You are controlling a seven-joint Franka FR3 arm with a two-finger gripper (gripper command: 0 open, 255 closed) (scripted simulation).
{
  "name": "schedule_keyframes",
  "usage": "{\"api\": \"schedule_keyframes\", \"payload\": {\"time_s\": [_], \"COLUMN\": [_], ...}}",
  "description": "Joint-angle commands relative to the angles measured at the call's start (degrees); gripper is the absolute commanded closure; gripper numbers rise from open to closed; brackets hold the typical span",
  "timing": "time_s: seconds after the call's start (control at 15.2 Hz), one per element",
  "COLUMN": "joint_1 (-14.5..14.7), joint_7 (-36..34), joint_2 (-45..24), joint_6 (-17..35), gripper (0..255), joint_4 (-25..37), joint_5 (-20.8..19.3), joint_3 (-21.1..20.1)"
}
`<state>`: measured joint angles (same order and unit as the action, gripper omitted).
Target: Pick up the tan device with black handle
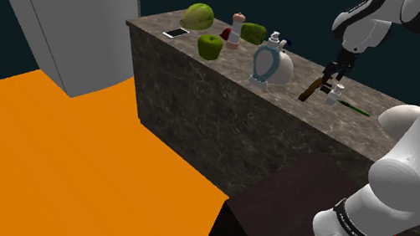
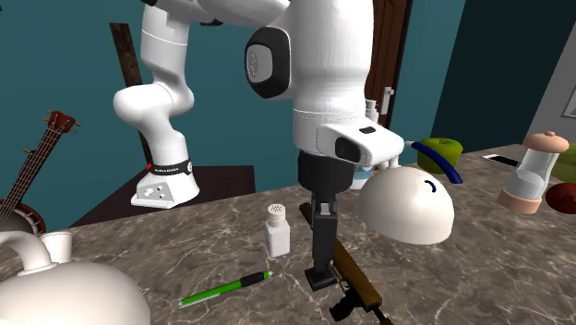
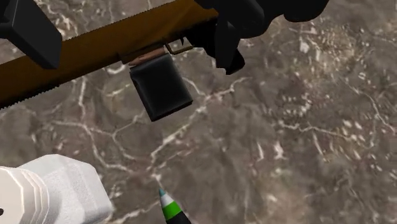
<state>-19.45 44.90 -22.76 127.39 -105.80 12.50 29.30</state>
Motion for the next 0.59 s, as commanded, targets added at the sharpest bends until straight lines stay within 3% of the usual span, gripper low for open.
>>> {"api": "schedule_keyframes", "payload": {"time_s": [0.0, 0.53], "joint_1": [-0.9, -1.7], "joint_7": [0.8, 1.9], "joint_2": [-1.9, -4.8], "joint_6": [0.6, 4.4], "gripper": [0, 0], "joint_4": [1.2, 0.0], "joint_5": [1.0, 2.9], "joint_3": [-0.4, -1.5]}}
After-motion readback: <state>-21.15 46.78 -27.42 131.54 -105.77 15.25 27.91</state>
